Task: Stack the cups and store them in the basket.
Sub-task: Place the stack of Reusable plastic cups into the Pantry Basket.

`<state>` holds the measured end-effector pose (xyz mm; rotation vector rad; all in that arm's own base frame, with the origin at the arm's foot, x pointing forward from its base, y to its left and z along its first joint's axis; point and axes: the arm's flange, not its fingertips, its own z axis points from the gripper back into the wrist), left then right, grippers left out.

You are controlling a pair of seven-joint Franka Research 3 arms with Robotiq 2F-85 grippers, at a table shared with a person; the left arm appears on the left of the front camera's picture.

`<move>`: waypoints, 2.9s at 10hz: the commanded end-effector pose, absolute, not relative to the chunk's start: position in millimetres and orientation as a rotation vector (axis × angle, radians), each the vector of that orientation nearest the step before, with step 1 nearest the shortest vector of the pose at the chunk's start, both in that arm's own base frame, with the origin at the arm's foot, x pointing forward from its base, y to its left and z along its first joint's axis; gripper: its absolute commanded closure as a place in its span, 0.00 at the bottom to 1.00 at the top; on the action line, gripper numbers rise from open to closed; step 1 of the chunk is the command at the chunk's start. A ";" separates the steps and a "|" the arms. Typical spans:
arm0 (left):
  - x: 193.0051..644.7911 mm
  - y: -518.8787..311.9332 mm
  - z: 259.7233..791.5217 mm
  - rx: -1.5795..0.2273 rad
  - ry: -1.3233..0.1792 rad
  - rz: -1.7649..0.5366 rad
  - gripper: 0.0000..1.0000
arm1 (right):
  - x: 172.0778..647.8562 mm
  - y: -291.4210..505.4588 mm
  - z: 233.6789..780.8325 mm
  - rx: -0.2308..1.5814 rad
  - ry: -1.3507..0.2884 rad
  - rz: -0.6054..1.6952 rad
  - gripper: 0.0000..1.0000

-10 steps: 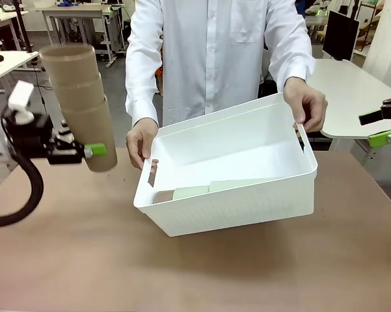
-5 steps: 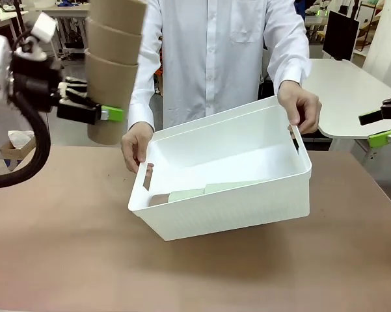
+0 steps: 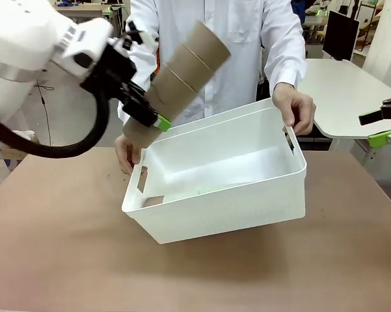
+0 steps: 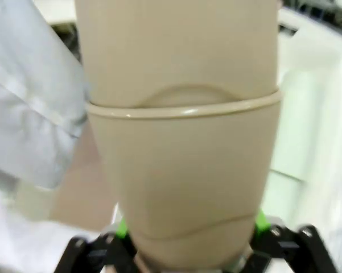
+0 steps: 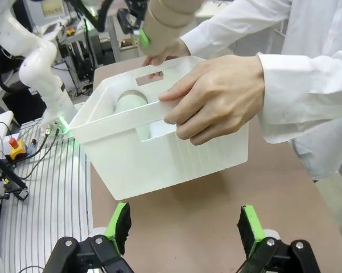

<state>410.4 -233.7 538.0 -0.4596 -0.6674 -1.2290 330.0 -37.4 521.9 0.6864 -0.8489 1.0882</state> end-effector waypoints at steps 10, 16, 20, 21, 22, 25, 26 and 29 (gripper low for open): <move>429.6 -317.5 485.9 -0.366 -0.467 -1.426 0.17 | 332.2 -36.3 524.3 0.699 -0.868 1.087 0.00; 450.3 -323.7 443.9 -0.310 -0.409 -1.418 0.17 | 332.2 -36.3 524.3 0.699 -0.868 1.087 0.00; 467.2 -332.6 420.0 -0.305 -0.408 -1.451 0.17 | 332.2 -36.3 524.3 0.699 -0.868 1.087 0.00; 469.1 -335.5 416.8 -0.316 -0.400 -1.456 0.17 | 332.2 -36.3 524.3 0.699 -0.868 1.087 0.00; 471.1 -337.1 416.3 -0.306 -0.414 -1.448 0.17 | 332.2 -36.3 524.3 0.699 -0.868 1.087 0.00; 467.9 -333.3 422.4 -0.329 -0.395 -1.499 0.00 | 332.2 -36.3 524.3 0.699 -0.868 1.087 0.00; 464.7 -330.9 427.6 -0.342 -0.401 -1.500 0.00 | 332.2 -36.3 524.3 0.699 -0.868 1.087 0.00; 448.4 -305.3 458.1 -0.422 -0.402 -1.487 0.00 | 332.2 -36.3 524.3 0.699 -0.868 1.087 0.00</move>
